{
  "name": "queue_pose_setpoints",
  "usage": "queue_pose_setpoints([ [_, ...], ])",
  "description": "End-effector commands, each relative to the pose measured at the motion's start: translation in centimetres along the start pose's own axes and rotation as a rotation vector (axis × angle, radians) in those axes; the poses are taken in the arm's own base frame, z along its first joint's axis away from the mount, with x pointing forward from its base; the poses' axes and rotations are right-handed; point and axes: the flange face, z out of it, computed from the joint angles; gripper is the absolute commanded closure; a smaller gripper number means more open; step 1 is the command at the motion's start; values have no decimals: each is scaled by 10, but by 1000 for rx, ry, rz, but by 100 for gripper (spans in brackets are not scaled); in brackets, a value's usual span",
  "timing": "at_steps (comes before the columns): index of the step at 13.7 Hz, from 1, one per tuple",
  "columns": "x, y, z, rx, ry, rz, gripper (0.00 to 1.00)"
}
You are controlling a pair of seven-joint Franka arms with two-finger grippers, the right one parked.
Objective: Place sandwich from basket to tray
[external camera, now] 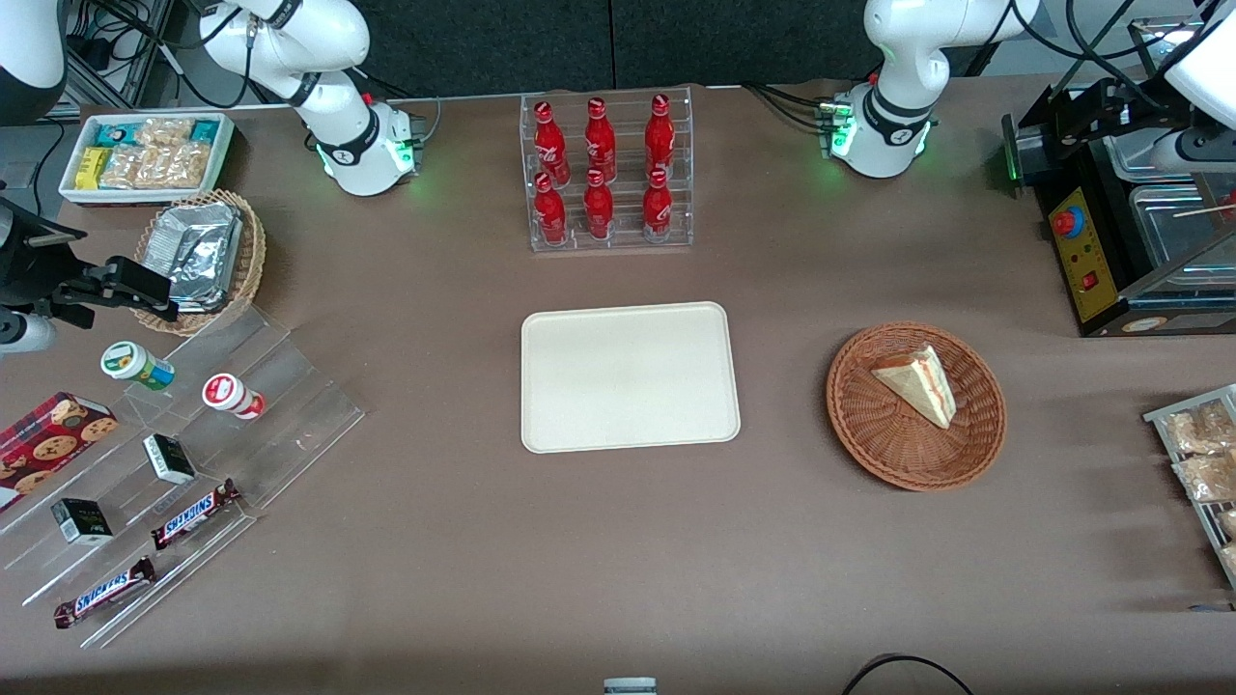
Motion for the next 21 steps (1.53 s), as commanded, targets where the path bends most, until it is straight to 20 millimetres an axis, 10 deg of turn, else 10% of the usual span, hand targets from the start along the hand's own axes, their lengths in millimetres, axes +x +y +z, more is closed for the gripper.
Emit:
queue_pose_setpoints([
  [1, -6, 0, 1, -9, -3, 5, 0],
  [6, 26, -4, 30, -7, -60, -32, 0],
  [14, 89, 0, 175, 0, -22, -367, 0],
  [21, 138, 4, 256, -29, 30, -609, 0],
])
